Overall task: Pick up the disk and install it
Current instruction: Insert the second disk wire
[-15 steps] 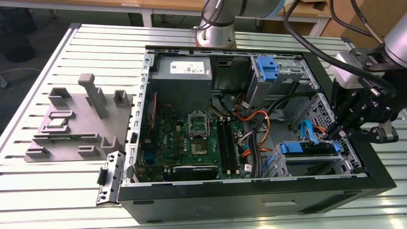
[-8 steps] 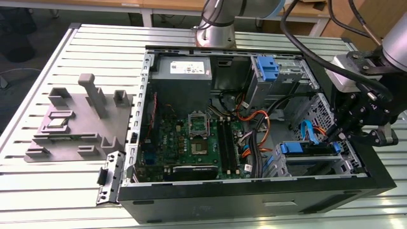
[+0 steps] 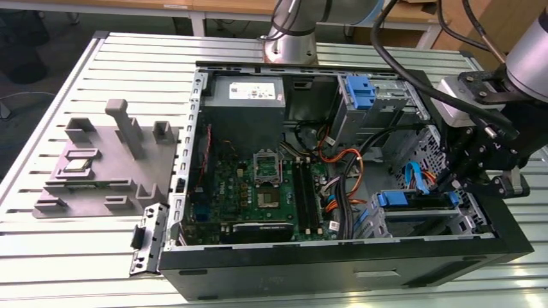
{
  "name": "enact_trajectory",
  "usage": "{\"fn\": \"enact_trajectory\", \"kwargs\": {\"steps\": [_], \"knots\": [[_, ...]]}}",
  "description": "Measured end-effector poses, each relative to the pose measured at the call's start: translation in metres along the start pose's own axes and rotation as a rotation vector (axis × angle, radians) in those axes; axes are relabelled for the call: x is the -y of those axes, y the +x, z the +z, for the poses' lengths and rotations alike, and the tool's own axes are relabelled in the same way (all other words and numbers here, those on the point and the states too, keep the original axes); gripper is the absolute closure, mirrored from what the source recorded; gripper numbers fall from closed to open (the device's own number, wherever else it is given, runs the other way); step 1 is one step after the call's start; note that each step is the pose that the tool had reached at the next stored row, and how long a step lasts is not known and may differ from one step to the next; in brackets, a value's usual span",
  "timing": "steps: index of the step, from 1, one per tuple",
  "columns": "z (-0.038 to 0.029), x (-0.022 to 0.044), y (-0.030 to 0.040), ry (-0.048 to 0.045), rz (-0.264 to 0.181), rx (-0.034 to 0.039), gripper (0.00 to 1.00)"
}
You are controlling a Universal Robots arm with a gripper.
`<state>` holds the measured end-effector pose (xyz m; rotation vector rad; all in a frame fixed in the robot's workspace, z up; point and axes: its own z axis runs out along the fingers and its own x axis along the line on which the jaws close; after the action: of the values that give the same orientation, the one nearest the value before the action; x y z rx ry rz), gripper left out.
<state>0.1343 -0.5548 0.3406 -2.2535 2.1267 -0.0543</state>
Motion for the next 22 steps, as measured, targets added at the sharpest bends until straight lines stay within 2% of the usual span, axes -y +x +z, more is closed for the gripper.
{"fn": "enact_trajectory", "kwargs": {"steps": [14,22], "knots": [[0.0016,-0.0004,0.0019,0.0,0.01,-0.0005,0.84],[0.003,-0.0028,0.0018,0.0001,0.012,-0.0003,0.84]]}}
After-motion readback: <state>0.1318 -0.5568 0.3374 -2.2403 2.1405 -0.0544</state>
